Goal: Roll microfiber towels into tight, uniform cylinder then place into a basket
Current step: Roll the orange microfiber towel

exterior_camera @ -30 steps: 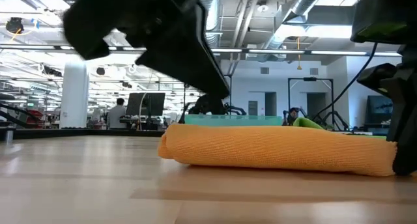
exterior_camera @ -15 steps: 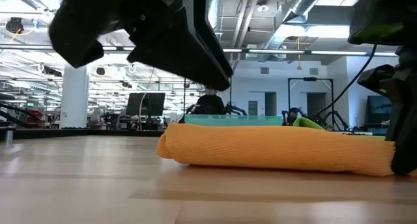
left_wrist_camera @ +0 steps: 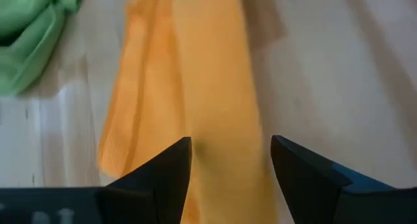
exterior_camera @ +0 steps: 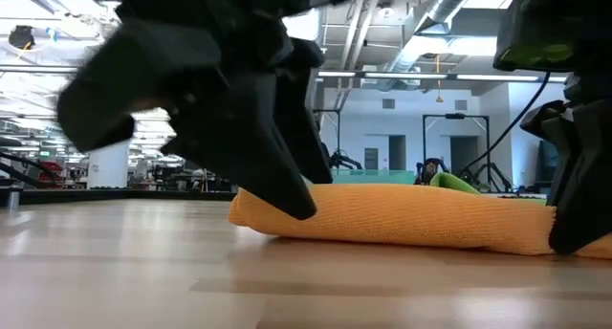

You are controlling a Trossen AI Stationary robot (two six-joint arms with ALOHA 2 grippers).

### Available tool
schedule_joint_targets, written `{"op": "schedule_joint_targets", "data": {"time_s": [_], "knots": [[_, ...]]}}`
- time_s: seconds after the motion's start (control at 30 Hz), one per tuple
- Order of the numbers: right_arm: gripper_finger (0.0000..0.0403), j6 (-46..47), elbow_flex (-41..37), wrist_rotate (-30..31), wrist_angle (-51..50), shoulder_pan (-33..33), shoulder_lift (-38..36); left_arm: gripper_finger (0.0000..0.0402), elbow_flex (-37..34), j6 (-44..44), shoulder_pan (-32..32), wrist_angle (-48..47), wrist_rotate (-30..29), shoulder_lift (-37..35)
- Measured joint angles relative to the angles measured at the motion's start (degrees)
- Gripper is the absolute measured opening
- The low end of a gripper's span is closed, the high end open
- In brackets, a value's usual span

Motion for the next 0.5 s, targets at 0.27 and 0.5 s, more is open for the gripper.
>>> {"op": "schedule_joint_targets", "data": {"time_s": [0.27,0.5], "knots": [[0.0021,-0.2,0.0,-0.1,-0.1,0.0,0.0,0.02,0.3,-2.0,2.4,-2.6,4.4,3.2],[0.0018,-0.7,0.0,-0.2,-0.1,0.1,0.0,0.0119,0.4,-5.8,2.4,-4.8,4.9,3.7]]}}
